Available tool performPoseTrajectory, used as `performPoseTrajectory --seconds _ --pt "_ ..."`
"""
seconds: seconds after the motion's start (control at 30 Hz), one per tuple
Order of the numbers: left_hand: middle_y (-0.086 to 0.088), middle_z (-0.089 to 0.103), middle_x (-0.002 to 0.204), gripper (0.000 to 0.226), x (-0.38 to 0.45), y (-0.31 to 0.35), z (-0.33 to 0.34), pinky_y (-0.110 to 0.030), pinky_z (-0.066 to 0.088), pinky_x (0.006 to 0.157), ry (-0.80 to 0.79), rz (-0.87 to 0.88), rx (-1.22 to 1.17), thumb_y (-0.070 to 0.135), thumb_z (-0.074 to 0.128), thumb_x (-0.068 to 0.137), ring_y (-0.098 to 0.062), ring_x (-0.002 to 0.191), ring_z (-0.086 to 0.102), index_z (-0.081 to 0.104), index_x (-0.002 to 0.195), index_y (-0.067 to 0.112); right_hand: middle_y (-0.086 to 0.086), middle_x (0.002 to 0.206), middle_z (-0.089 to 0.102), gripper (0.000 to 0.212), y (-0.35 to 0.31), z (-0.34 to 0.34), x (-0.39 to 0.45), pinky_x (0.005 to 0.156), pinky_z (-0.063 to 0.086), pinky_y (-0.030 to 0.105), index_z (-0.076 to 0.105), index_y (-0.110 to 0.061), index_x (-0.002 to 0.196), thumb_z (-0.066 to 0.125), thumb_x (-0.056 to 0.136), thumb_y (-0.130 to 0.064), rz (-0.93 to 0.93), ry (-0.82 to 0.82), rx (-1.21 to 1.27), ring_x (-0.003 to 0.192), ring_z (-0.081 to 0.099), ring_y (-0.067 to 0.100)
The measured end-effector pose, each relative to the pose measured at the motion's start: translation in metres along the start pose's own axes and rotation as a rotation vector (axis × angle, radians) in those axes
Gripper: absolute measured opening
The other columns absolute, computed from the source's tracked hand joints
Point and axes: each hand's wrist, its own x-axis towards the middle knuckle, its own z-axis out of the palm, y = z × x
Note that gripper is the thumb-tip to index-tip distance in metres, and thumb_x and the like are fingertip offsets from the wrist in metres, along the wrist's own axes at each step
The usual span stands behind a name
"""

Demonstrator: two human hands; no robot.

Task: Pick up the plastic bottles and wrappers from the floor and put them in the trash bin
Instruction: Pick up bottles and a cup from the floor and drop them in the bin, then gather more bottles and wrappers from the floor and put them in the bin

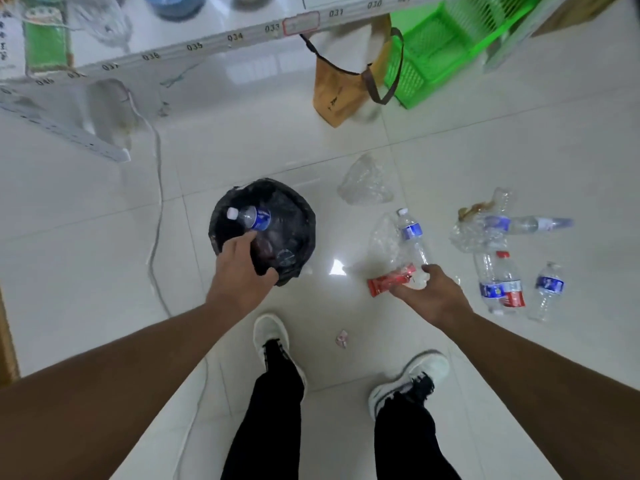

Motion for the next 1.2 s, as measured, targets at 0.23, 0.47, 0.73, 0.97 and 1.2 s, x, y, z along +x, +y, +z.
performPoseTrajectory --seconds 0.23,0.47,0.73,0.97,1.2 --pt "-0.008 0.041 0.154 0.086 -0.053 0.042 0.065 -0.044 0.04 0.117 -0.008 0.012 0.022 0.029 0.081 0.082 -0.028 0.141 0.043 0.042 0.158 0.022 0.009 0.148 0.06 0.106 0.098 -0.042 -0.003 0.097 0.047 0.038 0.04 -0.023 0.158 0.081 0.072 -0.069 0.062 -0.028 0.015 0.133 0.059 0.03" --pt "-0.009 0.04 0.157 0.084 -0.136 0.072 0.138 -0.046 0.039 0.118 -0.04 -0.108 0.02 0.03 0.08 0.084 -0.033 0.144 0.041 0.042 0.158 0.021 0.009 0.14 0.061 0.101 0.171 -0.081 -0.019 0.095 0.049 0.04 0.043 -0.022 0.156 0.083 0.073 -0.065 0.047 -0.091 0.008 0.131 0.06 0.031" --pt "-0.004 0.04 0.159 0.083 -0.19 0.072 0.201 -0.044 0.041 0.113 -0.09 -0.238 -0.052 0.034 0.077 0.085 -0.03 0.144 0.044 0.039 0.159 0.028 0.013 0.152 0.049 0.108 0.227 -0.096 -0.025 0.102 0.05 0.044 0.036 -0.026 0.161 0.08 0.073 -0.069 0.053 -0.149 -0.101 0.136 0.055 0.034" --pt "-0.009 0.038 0.161 0.084 -0.175 0.057 0.233 -0.049 0.042 0.114 -0.172 -0.206 0.018 0.046 0.073 0.09 -0.036 0.146 0.04 0.036 0.163 0.027 0.01 0.151 0.042 0.111 0.244 -0.075 -0.011 0.095 0.052 0.042 0.031 -0.032 0.163 0.079 0.07 -0.071 0.045 -0.104 -0.167 0.13 0.058 0.034" --pt "-0.012 0.042 0.156 0.08 -0.151 0.004 0.313 -0.048 0.047 0.103 -0.186 -0.273 0.071 0.037 0.072 0.089 -0.039 0.138 0.046 0.038 0.161 0.025 0.009 0.155 0.037 0.115 0.266 -0.016 0.055 0.107 0.051 0.051 0.021 -0.04 0.164 0.079 0.07 -0.073 -0.029 -0.156 -0.27 0.134 0.056 0.04"
